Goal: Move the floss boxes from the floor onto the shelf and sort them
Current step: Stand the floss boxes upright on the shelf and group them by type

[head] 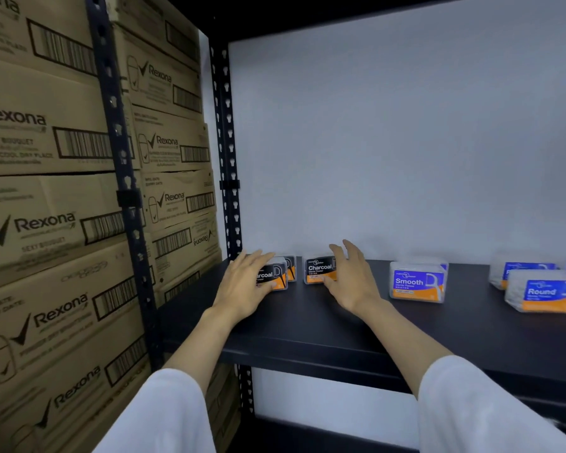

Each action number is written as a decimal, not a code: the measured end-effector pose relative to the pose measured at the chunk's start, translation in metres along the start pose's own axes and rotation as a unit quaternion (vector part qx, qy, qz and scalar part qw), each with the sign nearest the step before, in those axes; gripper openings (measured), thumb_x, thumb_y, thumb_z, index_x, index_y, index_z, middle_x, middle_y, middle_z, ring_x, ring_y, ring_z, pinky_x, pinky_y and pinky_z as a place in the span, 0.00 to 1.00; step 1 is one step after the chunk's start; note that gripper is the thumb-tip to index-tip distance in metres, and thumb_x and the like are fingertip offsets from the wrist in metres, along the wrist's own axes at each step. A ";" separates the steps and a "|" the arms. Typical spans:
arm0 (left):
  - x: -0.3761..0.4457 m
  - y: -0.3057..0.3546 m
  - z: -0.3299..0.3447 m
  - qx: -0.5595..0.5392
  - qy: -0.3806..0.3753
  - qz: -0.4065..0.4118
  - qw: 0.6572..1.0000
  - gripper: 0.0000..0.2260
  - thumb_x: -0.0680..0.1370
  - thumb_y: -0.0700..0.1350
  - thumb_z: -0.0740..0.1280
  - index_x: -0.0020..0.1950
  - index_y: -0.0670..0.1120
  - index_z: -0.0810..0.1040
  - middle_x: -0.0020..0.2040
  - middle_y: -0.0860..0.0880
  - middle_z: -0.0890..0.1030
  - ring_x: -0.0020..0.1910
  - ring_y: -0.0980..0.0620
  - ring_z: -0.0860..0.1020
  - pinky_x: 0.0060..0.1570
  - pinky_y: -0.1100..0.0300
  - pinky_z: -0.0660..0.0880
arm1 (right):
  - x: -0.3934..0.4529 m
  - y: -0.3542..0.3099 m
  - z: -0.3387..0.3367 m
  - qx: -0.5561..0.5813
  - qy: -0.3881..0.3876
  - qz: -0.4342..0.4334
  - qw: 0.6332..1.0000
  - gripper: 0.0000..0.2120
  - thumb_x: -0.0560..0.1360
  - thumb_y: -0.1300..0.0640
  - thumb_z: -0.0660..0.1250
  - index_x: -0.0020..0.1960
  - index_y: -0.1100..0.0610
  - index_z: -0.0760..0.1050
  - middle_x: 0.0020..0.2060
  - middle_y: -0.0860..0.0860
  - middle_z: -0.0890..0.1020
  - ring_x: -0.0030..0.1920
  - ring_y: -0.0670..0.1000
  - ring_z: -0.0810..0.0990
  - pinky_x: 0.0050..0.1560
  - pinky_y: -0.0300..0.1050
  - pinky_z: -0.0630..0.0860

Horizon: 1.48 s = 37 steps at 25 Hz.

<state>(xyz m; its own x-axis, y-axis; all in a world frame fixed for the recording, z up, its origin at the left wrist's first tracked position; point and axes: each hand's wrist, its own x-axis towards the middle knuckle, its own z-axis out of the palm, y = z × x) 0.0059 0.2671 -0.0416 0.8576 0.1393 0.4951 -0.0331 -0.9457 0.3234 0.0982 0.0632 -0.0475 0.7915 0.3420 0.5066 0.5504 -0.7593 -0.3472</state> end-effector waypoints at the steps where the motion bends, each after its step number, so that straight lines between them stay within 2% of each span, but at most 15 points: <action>1: -0.004 0.006 -0.006 0.002 -0.001 -0.003 1.000 0.26 0.78 0.51 0.66 0.75 0.54 0.63 0.77 0.50 0.62 0.77 0.48 0.54 0.75 0.50 0.53 | -0.009 -0.002 -0.007 0.001 -0.008 0.001 1.000 0.32 0.77 0.51 0.64 0.76 0.55 0.54 0.77 0.57 0.53 0.77 0.57 0.52 0.74 0.52 0.56; 4: -0.019 0.030 -0.029 0.007 -0.014 0.002 1.000 0.19 0.79 0.51 0.64 0.70 0.53 0.70 0.72 0.51 0.68 0.72 0.49 0.64 0.70 0.50 0.64 | -0.040 -0.005 -0.033 0.005 -0.059 0.005 0.998 0.30 0.78 0.53 0.63 0.76 0.56 0.55 0.76 0.57 0.56 0.75 0.58 0.55 0.72 0.52 0.59; 7: -0.043 0.060 -0.051 0.000 -0.056 0.001 0.998 0.14 0.78 0.51 0.65 0.63 0.54 0.75 0.65 0.50 0.74 0.65 0.48 0.72 0.64 0.48 0.70 | -0.075 -0.007 -0.069 0.008 -0.113 0.007 0.994 0.26 0.77 0.54 0.64 0.73 0.56 0.62 0.72 0.57 0.62 0.72 0.59 0.62 0.70 0.54 0.63; 11: -0.088 0.102 -0.068 0.018 -0.132 -0.008 0.991 0.12 0.78 0.53 0.65 0.60 0.54 0.77 0.61 0.53 0.78 0.60 0.50 0.75 0.62 0.49 0.72 | -0.128 -0.010 -0.120 0.034 -0.169 0.017 0.985 0.18 0.77 0.56 0.65 0.65 0.58 0.71 0.65 0.57 0.73 0.65 0.56 0.71 0.66 0.47 0.68; 14: -0.127 0.129 -0.065 0.018 -0.202 -0.004 0.979 0.11 0.78 0.52 0.65 0.58 0.52 0.78 0.58 0.52 0.79 0.60 0.51 0.75 0.63 0.48 0.72 | -0.167 -0.007 -0.150 0.035 -0.215 0.038 0.975 0.11 0.76 0.56 0.67 0.57 0.58 0.76 0.54 0.54 0.79 0.51 0.51 0.77 0.56 0.43 0.72; 16: -0.151 0.143 -0.055 0.010 -0.245 -0.002 0.969 0.07 0.77 0.50 0.66 0.53 0.52 0.80 0.56 0.51 0.80 0.58 0.50 0.76 0.62 0.47 0.72 | -0.197 -0.002 -0.164 0.021 -0.255 0.058 0.965 0.08 0.76 0.55 0.68 0.52 0.57 0.78 0.48 0.53 0.80 0.41 0.49 0.78 0.53 0.44 0.75; 19: -0.185 0.157 -0.032 -0.001 -0.293 0.000 0.956 0.03 0.77 0.50 0.67 0.47 0.53 0.79 0.54 0.50 0.80 0.55 0.49 0.78 0.61 0.48 0.73 | -0.241 0.013 -0.170 0.003 -0.295 0.095 0.951 0.08 0.76 0.53 0.67 0.52 0.55 0.78 0.47 0.52 0.80 0.42 0.51 0.80 0.57 0.51 0.76; 22: -0.215 0.169 0.004 -0.008 -0.321 0.004 0.947 0.02 0.77 0.51 0.67 0.44 0.56 0.78 0.58 0.48 0.78 0.56 0.48 0.77 0.62 0.48 0.73 | -0.285 0.038 -0.162 -0.004 -0.310 0.128 0.942 0.09 0.76 0.52 0.66 0.55 0.54 0.76 0.49 0.51 0.79 0.44 0.51 0.80 0.57 0.50 0.75; 25: -0.243 0.181 0.052 -0.021 -0.361 0.006 0.932 0.05 0.77 0.50 0.66 0.50 0.54 0.79 0.59 0.48 0.77 0.58 0.47 0.76 0.63 0.49 0.72 | -0.330 0.074 -0.141 0.000 -0.332 0.167 0.928 0.12 0.77 0.52 0.65 0.59 0.54 0.75 0.52 0.51 0.77 0.47 0.51 0.78 0.56 0.46 0.73; 27: -0.261 0.185 0.086 -0.031 -0.391 0.004 0.920 0.04 0.76 0.51 0.66 0.49 0.55 0.79 0.59 0.50 0.78 0.57 0.48 0.77 0.63 0.49 0.72 | -0.355 0.098 -0.121 0.006 -0.345 0.184 0.921 0.13 0.77 0.51 0.66 0.59 0.55 0.76 0.56 0.51 0.75 0.51 0.52 0.76 0.57 0.45 0.72; 30: -0.284 0.183 0.138 -0.040 -0.444 0.003 0.895 0.05 0.77 0.50 0.66 0.50 0.53 0.80 0.56 0.53 0.79 0.56 0.51 0.77 0.62 0.49 0.73 | -0.388 0.135 -0.083 0.018 -0.372 0.204 0.905 0.13 0.77 0.52 0.65 0.59 0.57 0.76 0.60 0.53 0.76 0.58 0.54 0.75 0.60 0.46 0.72; 34: -0.315 0.164 0.204 -0.036 -0.493 -0.020 0.869 0.02 0.76 0.51 0.67 0.45 0.56 0.79 0.52 0.54 0.80 0.54 0.51 0.79 0.61 0.49 0.74 | -0.429 0.176 -0.028 0.042 -0.389 0.245 0.887 0.11 0.77 0.54 0.66 0.57 0.58 0.76 0.57 0.53 0.78 0.58 0.53 0.75 0.54 0.44 0.72; 37: -0.336 0.147 0.265 -0.036 -0.517 -0.043 0.854 0.07 0.76 0.51 0.66 0.52 0.54 0.79 0.55 0.52 0.81 0.54 0.50 0.79 0.59 0.51 0.75 | -0.458 0.209 0.024 0.043 -0.398 0.278 0.873 0.11 0.76 0.57 0.65 0.57 0.58 0.77 0.56 0.54 0.79 0.52 0.52 0.75 0.50 0.43 0.72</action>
<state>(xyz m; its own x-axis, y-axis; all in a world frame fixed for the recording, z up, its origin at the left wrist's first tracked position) -0.1514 0.0038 -0.3744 0.8524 -0.1607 -0.4976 0.0537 -0.9196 0.3891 -0.1428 -0.2391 -0.3713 0.8581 0.2362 -0.4559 0.0130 -0.8976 -0.4406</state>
